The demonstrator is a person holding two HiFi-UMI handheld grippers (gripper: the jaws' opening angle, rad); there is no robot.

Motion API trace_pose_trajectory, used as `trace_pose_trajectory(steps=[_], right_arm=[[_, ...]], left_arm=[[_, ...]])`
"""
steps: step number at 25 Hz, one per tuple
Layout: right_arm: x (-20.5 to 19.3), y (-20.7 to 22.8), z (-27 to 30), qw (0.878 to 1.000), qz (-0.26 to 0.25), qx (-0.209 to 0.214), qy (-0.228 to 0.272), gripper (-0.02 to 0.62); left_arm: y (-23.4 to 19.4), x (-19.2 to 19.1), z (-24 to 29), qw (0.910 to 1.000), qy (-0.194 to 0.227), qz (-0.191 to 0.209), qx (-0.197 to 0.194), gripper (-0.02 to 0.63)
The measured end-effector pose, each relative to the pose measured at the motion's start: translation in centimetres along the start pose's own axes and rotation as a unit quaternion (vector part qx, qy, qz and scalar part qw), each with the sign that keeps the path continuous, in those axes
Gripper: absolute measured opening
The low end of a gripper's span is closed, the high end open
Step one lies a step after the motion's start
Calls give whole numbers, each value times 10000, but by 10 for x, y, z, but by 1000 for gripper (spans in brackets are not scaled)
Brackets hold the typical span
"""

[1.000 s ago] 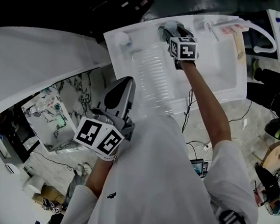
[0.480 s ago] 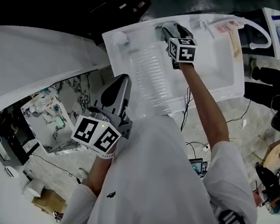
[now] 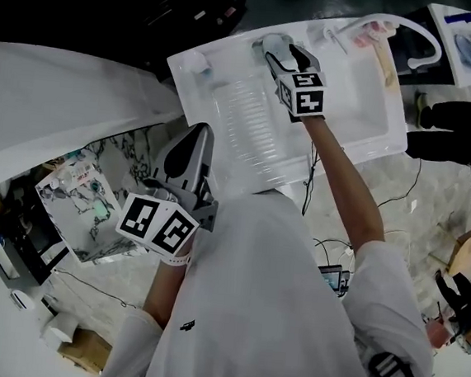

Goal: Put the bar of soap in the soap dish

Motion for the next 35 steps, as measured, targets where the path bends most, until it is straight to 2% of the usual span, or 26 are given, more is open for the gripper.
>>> trace_pose_trajectory(steps=[3, 9, 14, 19, 26, 35], right_arm=[[4, -12, -13, 9997, -205, 80, 69, 253], [12, -38, -43, 9978, -589, 222, 218, 177], [23, -60, -77, 9951, -734, 321, 573, 118], [33, -81, -110, 9928, -725, 251, 925, 34], [41, -109, -161, 9923, -262, 198, 1192, 15], [50, -139, -215, 9900, -571, 412, 1222, 15]], left_arm=[[2, 0, -5, 10000, 51, 35, -26, 8], [9, -5, -18, 9999, 132, 61, -79, 8], [13, -8, -29, 9997, 213, 104, -93, 9], [18, -12, -40, 9993, 315, 141, -126, 8], [20, -14, -51, 9988, 461, 146, -122, 8], [24, -14, -56, 9980, 586, 174, -151, 8]])
Point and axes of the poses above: the fingertips, and each gripper's own axes: z forward along the fingers, y to its right, x out of its top, the point moved 10 cm from there along -z, backward along the fingers, and after that the axes turned 10 degrees about x, right-handed, at the moved point
